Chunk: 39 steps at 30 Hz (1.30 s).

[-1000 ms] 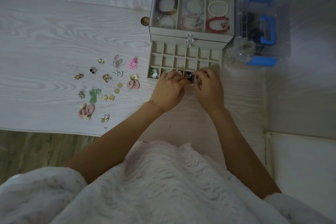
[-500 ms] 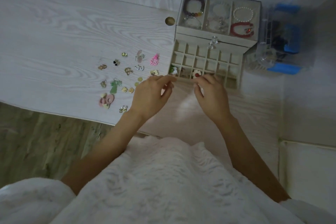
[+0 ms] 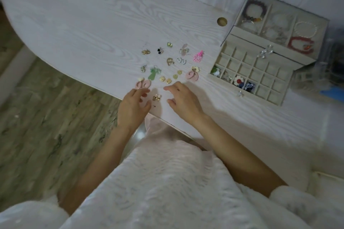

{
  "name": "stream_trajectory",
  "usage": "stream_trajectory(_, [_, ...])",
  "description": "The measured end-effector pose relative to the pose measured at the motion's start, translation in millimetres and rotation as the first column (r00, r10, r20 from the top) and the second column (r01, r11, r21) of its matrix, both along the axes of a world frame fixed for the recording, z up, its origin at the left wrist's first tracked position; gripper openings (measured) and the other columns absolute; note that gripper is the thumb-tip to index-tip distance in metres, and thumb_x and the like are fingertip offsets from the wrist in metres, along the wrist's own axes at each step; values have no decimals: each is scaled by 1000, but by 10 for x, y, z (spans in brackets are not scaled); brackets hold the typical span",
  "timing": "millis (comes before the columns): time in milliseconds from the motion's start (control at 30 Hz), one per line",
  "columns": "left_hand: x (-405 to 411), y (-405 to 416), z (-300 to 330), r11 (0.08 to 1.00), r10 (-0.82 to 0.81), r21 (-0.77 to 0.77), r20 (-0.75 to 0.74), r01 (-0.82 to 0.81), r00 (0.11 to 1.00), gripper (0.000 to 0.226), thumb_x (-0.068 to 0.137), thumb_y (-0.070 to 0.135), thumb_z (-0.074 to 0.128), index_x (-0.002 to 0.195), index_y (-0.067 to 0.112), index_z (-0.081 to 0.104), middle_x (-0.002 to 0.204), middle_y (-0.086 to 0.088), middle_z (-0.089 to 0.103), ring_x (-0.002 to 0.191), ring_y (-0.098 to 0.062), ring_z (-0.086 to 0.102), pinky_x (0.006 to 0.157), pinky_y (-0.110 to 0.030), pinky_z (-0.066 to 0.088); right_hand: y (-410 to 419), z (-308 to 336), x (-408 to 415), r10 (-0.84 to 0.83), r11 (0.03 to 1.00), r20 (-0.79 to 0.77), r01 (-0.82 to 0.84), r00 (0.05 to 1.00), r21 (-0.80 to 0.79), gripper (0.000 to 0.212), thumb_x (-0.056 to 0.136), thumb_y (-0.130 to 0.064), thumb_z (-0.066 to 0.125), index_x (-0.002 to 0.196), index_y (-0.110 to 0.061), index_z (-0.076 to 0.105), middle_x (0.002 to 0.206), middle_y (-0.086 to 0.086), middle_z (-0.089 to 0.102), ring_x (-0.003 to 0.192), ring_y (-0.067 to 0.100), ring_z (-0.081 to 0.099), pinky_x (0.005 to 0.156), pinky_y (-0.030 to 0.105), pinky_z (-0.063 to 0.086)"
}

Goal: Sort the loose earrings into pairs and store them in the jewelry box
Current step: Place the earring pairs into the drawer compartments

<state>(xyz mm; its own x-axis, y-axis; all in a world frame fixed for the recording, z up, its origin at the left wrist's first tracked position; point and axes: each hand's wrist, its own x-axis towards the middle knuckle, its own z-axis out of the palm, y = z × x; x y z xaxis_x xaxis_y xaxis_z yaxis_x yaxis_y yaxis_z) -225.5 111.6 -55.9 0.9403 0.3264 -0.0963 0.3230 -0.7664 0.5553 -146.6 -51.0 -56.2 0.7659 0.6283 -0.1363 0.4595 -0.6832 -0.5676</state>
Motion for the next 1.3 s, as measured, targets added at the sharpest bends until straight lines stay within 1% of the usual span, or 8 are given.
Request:
stream_trajectory(333, [245, -98, -94, 987, -155, 33, -59, 157, 986, 15, 84, 16, 64, 98, 9, 67, 93, -12, 63, 80, -32, 60, 64, -32, 40, 234, -103, 29, -55, 998, 50, 55, 997, -15, 11, 85, -14, 63, 94, -7, 64, 96, 10, 60, 85, 27, 57, 60, 30, 40])
stream_trajectory(500, [348, -138, -113, 975, -216, 50, -54, 219, 975, 8, 86, 11, 60, 91, 7, 66, 85, -14, 60, 76, -32, 59, 59, -29, 36, -1, -111, 14, -184, 983, 25, 183, 983, 23, 5, 83, -9, 62, 87, -9, 58, 86, 6, 59, 76, 23, 60, 61, 34, 49])
stream_trajectory(633, [341, -206, -96, 960, -269, 63, -51, 272, 962, 12, 89, 19, 58, 99, 14, 61, 92, -6, 61, 85, -24, 57, 58, -32, 44, -201, -24, 24, -370, 893, -323, 430, 871, 134, 13, 78, -9, 65, 81, -14, 53, 87, 2, 68, 77, 15, 64, 73, 33, 54])
stream_trajectory(733, [411, -312, -29, 950, -300, -79, 36, 302, 953, 11, 88, 15, 60, 99, 13, 62, 93, -5, 60, 77, -19, 60, 65, -34, 51, -334, 40, 64, -446, 778, -499, 597, 743, 193, 21, 76, -11, 69, 74, -21, 51, 81, 3, 70, 76, 17, 68, 74, 41, 57])
stream_trajectory(900, [895, -633, 142, 894, -321, -289, 119, 342, 940, 16, 83, 9, 66, 100, 11, 67, 93, -5, 60, 76, -17, 64, 75, -27, 54, -640, 223, 377, -559, 700, -393, 669, 731, 249, 16, 80, -8, 68, 81, -20, 56, 78, -5, 64, 74, 12, 63, 71, 30, 55])
stream_trajectory(1067, [1596, -1133, 219, 884, -331, -311, 108, 348, 937, 13, 82, 6, 64, 93, 8, 69, 90, -9, 68, 75, -20, 65, 77, -33, 52, -930, 286, 867, -675, 621, -281, 731, 683, 283, 10, 82, -9, 65, 88, -16, 61, 81, -2, 63, 72, 0, 57, 64, 6, 43])
stream_trajectory(1200, [1901, -1398, 180, 912, -322, -234, 97, 335, 942, 19, 84, 10, 59, 100, 12, 70, 93, -12, 69, 81, -25, 63, 73, -31, 47, -979, 190, 1122, -710, 622, -243, 750, 661, 223, 11, 83, -8, 65, 93, -10, 64, 89, 2, 66, 81, 12, 61, 75, 21, 49])
stream_trajectory(1300, [1969, -1462, 104, 942, -277, -183, 52, 282, 960, 23, 85, 11, 57, 105, 12, 67, 98, -11, 68, 87, -24, 62, 71, -24, 39, -937, 146, 1212, -705, 644, -230, 741, 671, 189, 13, 84, -7, 63, 97, -6, 64, 94, 6, 67, 85, 11, 59, 77, 21, 47])
